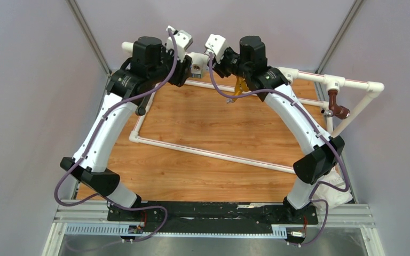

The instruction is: Install the water faucets

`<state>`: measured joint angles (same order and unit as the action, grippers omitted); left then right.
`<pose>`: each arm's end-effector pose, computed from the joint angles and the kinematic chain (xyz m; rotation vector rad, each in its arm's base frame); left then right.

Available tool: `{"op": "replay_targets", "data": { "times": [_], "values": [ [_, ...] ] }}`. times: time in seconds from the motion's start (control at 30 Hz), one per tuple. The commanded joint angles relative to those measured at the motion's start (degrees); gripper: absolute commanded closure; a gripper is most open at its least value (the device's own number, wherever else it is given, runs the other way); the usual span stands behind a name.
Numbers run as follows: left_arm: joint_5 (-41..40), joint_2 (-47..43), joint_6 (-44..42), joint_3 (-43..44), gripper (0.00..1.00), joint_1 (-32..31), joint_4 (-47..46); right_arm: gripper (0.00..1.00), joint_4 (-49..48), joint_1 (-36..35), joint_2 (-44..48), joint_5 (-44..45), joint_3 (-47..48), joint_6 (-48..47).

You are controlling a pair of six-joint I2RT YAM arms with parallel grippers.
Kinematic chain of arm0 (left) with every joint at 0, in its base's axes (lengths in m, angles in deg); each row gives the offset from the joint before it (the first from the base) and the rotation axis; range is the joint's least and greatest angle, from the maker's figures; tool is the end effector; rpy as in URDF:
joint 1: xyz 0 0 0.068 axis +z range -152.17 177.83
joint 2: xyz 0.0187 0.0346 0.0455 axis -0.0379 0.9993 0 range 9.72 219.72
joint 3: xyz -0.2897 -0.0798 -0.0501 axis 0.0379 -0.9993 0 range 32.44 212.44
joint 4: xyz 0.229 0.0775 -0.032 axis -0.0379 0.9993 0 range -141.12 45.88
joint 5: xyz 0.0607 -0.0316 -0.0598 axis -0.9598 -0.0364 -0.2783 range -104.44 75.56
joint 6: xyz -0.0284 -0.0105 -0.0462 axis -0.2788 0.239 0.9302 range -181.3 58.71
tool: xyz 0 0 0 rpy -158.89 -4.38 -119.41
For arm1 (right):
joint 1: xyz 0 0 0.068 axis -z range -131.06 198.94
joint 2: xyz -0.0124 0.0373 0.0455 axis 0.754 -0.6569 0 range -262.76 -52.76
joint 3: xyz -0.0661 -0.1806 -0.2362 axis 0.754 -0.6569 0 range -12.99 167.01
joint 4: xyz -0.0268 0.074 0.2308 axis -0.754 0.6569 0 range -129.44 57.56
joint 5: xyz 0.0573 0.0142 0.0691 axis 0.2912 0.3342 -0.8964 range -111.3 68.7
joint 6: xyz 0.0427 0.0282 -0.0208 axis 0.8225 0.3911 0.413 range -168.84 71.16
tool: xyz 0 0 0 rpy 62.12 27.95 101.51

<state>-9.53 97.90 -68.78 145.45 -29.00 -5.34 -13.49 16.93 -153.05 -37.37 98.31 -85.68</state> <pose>0.2615 -0.1359 0.5197 0.6290 1.8429 -0.3072 0.3251 0.2154 0.4791 -1.1884 1.3859 0.1973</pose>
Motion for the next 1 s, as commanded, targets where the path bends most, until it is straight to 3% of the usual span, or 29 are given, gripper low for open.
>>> {"op": "replay_targets", "data": {
  "times": [0.0, 0.13, 0.37, 0.53, 0.73, 0.97],
  "values": [
    [6.07, 0.24, 3.18, 1.51, 0.43, -1.64, -0.34, 1.00, 6.65, -2.88, -0.96, -5.37, -1.71, 5.90],
    [7.49, -0.81, 7.13, 1.51, 0.37, -1.91, -2.00, 1.00, 6.57, -2.80, -1.05, -5.37, -1.71, 5.99],
    [-4.73, -7.40, 16.18, 0.20, 0.23, 0.36, -3.41, 1.00, 6.56, -2.80, -1.14, -5.54, -1.79, 5.99],
    [2.46, -14.43, 29.26, -9.72, 0.22, 12.57, -7.62, 1.00, 6.48, -2.80, -1.05, -5.55, -1.88, 6.08],
    [15.10, -22.61, 37.61, -23.53, 0.22, 24.35, -15.87, 1.00, 6.48, -2.80, -0.96, -5.46, -1.97, 5.99],
    [26.90, -26.48, 46.49, -33.45, 0.23, 25.51, -25.20, 1.00, 6.48, -2.80, -1.05, -5.46, -1.97, 6.08]
  ]
}}
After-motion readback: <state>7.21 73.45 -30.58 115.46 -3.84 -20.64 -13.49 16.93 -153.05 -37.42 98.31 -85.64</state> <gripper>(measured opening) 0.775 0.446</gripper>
